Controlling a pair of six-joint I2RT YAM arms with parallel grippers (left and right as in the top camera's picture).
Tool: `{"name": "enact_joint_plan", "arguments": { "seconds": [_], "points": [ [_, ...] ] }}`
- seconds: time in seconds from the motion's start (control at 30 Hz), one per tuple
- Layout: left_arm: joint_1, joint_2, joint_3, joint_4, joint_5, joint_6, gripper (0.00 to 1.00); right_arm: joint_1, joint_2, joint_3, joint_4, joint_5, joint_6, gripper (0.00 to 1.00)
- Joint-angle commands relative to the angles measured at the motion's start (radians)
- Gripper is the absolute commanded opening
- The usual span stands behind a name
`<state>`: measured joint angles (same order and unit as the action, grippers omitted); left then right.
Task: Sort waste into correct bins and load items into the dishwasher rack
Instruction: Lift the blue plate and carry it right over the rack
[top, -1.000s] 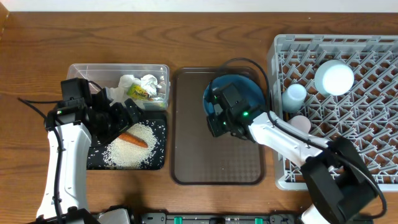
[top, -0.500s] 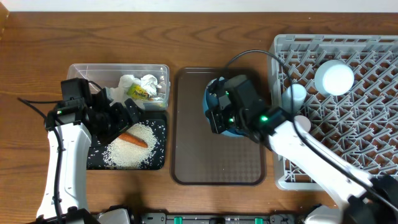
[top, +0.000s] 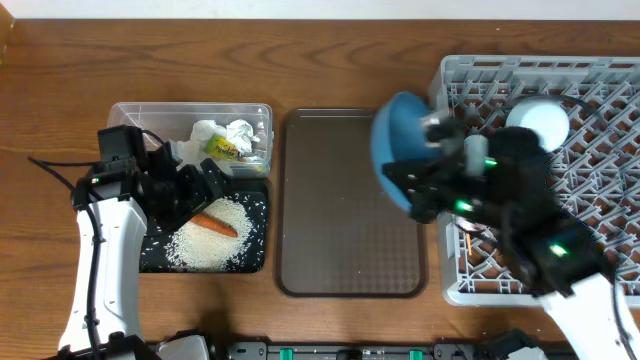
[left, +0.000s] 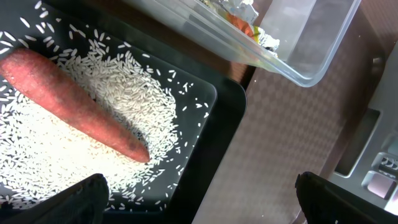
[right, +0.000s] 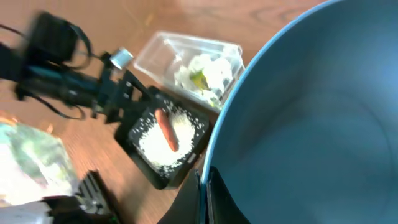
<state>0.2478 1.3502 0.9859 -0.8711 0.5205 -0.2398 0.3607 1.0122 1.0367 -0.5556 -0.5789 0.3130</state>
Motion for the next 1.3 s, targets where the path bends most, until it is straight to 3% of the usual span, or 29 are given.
{"name": "enact_joint_plan", "arguments": {
  "seconds": [0.0, 0.77, 1.27],
  "points": [
    [0.005, 0.002, -0.004, -0.003, 0.002, -0.008, 0.99, -0.084, -0.064, -0.003, -0.019, -0.146, 0.003, 0.01],
    [0.005, 0.002, -0.004, -0.003, 0.002, -0.008, 0.99, -0.653, -0.143, -0.003, -0.1, -0.571, -0.171, 0.01],
    [0.005, 0.002, -0.004, -0.003, 0.002, -0.008, 0.99, -0.993, -0.058, -0.005, -0.195, -0.8, -0.463, 0.01]
  ]
}}
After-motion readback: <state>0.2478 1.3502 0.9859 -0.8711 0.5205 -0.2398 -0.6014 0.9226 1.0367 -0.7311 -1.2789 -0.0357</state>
